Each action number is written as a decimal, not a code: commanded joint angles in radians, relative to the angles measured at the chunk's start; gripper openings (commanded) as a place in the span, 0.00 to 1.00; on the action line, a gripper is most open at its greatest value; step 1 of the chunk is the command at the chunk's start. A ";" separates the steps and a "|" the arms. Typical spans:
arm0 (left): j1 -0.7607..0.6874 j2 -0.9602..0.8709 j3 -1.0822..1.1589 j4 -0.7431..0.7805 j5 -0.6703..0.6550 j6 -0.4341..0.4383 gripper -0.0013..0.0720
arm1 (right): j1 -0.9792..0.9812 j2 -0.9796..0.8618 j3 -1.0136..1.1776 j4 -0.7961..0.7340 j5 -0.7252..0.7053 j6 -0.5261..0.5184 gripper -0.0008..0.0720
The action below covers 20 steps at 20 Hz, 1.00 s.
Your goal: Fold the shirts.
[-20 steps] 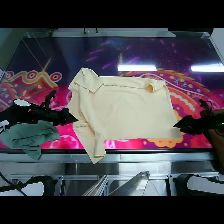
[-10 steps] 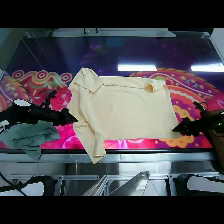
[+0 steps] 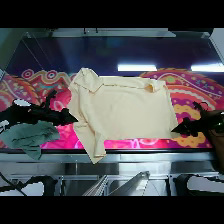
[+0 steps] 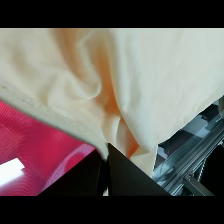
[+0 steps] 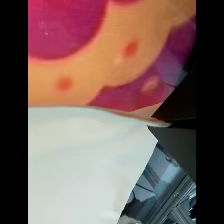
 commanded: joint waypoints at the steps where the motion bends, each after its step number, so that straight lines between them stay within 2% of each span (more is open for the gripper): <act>1: 0.001 0.001 0.001 -0.001 0.000 0.000 0.06 | 0.000 -0.016 0.001 0.002 -0.005 0.103 0.03; 4: 0.001 0.001 0.001 -0.002 -0.005 0.000 0.06 | 0.000 -0.047 0.001 0.002 -0.003 0.180 0.03; 13: 0.001 0.001 0.004 -0.011 -0.034 0.006 0.05 | 0.000 -0.049 0.001 0.011 -0.008 0.174 0.03; 17: 0.023 0.119 0.106 -0.037 -0.215 0.008 0.05 | -0.002 0.067 0.030 0.171 0.087 0.096 0.03; 20: 0.114 0.330 0.262 -0.244 -0.387 0.012 0.05 | -0.002 0.275 0.173 0.382 0.224 0.063 0.03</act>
